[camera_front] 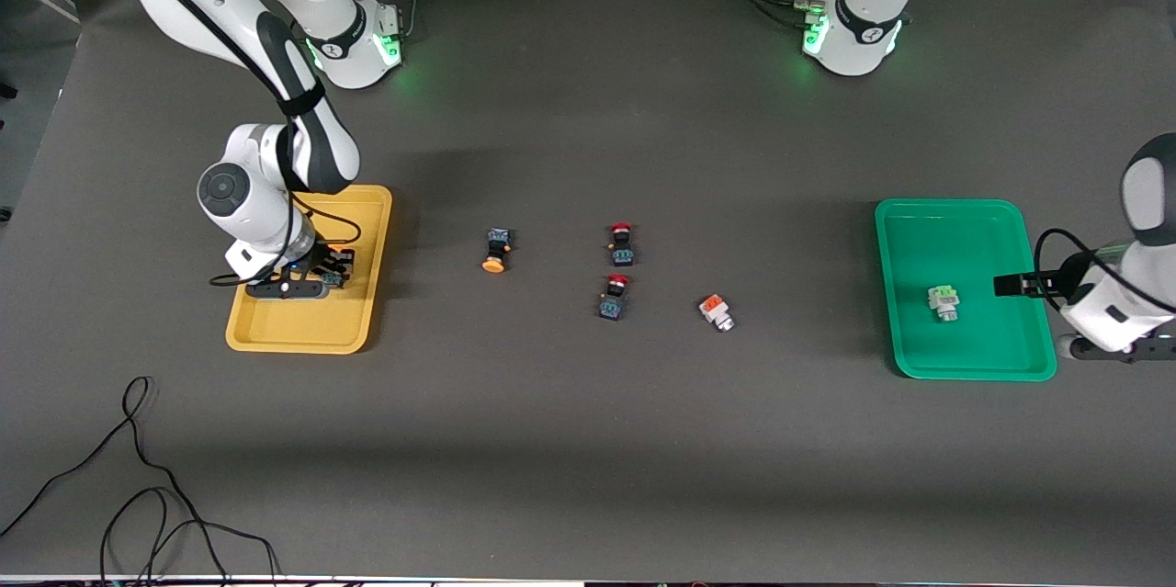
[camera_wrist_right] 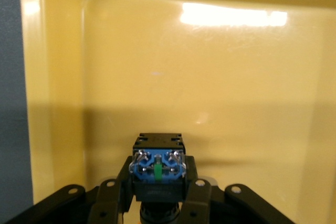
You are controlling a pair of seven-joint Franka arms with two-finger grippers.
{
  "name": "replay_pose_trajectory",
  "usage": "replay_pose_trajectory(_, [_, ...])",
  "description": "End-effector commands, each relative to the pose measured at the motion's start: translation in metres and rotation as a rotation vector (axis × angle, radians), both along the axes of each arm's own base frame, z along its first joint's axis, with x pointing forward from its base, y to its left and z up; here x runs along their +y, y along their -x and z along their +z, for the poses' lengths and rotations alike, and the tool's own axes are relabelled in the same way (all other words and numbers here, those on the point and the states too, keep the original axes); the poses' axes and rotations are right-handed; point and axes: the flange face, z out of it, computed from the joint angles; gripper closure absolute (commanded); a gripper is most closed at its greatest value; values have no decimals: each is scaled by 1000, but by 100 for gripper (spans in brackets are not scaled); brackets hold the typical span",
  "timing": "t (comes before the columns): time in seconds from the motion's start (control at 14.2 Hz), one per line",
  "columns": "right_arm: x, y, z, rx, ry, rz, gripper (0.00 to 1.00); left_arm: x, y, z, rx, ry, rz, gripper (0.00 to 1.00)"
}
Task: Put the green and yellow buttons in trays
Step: 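Place the green button in the green tray while the right gripper places yellow button, then grasp the orange-white button with the left gripper while the right grasps yellow button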
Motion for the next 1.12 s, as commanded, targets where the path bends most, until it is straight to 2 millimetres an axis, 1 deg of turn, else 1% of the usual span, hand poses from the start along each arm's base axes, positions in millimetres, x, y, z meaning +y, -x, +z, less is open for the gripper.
replay_pose_trajectory(0.0, [-3,-4,5,-9,-12,-17,100,-80,-9,1,-3,7,49,8])
replay_pose_trajectory(0.07, [-3,-4,6,-9,-13,-17,57,-125,-8,-1,-12,-3,45,8])
replay_pose_trajectory(0.14, [-3,-4,8,-13,-16,-18,1,-166,-7,-11,-19,-2,38,8])
replay_pose_trajectory(0.21, [-2,-4,13,-13,-24,-22,0,-199,-6,-21,-36,5,39,8])
replay_pose_trajectory(0.28, [0,-6,24,3,-44,-25,0,-242,-1,-31,-49,13,17,6])
replay_pose_trajectory(0.35, [4,-7,43,24,-76,-26,0,-275,6,-37,-53,17,-2,3])
replay_pose_trajectory(0.42, [10,-9,68,34,-111,-28,0,-301,14,-42,-53,16,-2,1])
replay_pose_trajectory(0.49, [14,-11,91,34,-143,-34,0,-328,24,-45,-52,5,49,1])
replay_pose_trajectory(0.56, [17,-17,112,32,-165,-39,0,-341,27,-51,-58,-10,165,1])
replay_pose_trajectory(0.63, [20,-21,128,43,-180,-51,0,-347,27,-57,-61,-22,281,1])
replay_pose_trajectory(0.7, [25,-27,141,59,-187,-79,0,-356,30,-67,-55,-34,372,1])
replay_pose_trajectory(0.77, [37,-33,152,68,-188,-103,0,-361,30,-72,-60,-39,442,1])
replay_pose_trajectory(0.84, [62,-37,160,71,-185,-110,0,-363,30,-78,-58,-46,505,1])
replay_pose_trajectory(0.91, [87,-39,164,66,-176,-141,0,-364,29,-87,-53,-53,578,0])
replay_pose_trajectory(0.98, [118,-40,163,64,-163,-170,0,-365,27,-100,-57,-57,660,0])
replay_pose_trajectory(1.05, [151,-39,156,69,-143,-181,0,-368,27,-115,-62,-57,697,0])
